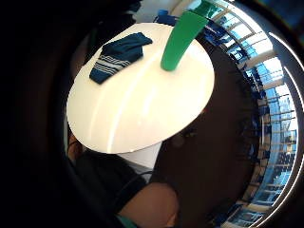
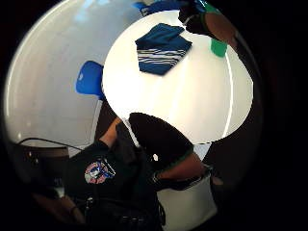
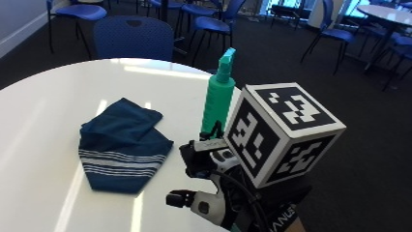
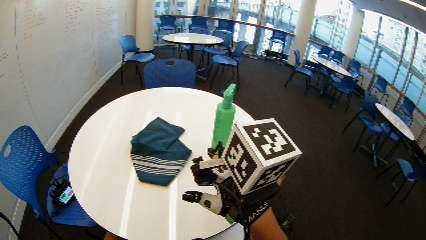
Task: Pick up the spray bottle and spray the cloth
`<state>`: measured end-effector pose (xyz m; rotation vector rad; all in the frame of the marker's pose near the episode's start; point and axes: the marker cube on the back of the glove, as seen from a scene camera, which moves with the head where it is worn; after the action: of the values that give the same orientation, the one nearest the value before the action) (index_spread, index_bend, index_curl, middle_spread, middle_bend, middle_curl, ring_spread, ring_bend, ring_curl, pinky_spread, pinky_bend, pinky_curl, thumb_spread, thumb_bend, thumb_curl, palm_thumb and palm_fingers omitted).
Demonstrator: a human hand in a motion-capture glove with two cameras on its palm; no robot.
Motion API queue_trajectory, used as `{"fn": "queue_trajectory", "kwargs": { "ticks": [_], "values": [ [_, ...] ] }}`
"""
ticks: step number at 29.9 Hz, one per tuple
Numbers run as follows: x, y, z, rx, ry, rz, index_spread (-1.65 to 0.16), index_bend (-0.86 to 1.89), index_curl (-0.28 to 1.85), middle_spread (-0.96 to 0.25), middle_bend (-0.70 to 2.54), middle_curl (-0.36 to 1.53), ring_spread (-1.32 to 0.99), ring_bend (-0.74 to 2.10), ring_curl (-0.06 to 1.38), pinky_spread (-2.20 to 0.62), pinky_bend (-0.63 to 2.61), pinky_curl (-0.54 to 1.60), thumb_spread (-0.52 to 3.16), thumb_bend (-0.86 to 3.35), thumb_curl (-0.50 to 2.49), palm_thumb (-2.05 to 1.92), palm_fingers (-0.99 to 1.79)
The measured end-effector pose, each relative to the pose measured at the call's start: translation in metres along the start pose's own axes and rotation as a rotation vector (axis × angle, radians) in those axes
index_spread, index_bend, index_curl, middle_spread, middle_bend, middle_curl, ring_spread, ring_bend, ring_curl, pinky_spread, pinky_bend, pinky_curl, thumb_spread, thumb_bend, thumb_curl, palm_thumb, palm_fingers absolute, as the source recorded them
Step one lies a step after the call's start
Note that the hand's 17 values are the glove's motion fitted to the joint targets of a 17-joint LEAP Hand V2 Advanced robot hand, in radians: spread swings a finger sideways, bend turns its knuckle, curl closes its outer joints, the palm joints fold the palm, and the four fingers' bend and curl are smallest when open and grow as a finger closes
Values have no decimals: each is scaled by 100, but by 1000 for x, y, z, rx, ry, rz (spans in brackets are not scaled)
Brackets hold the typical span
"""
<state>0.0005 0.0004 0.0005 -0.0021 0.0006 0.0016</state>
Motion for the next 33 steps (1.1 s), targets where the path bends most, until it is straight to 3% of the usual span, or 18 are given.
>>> {"fn": "queue_trajectory", "kwargs": {
  "ticks": [12, 33],
  "values": [
    [4, -1, -10, 14, 13, 5, -39, 39, 25, -6, 30, 19, -1, 25, 15, 17, 15, 12, 91, 9, 12, 26, 48],
    [23, 5, -21, 39, 37, 55, -43, 35, 32, -7, 26, 27, -1, 23, 21, 19, 14, 16, 110, -1, 20, 30, 47]
  ]
}}
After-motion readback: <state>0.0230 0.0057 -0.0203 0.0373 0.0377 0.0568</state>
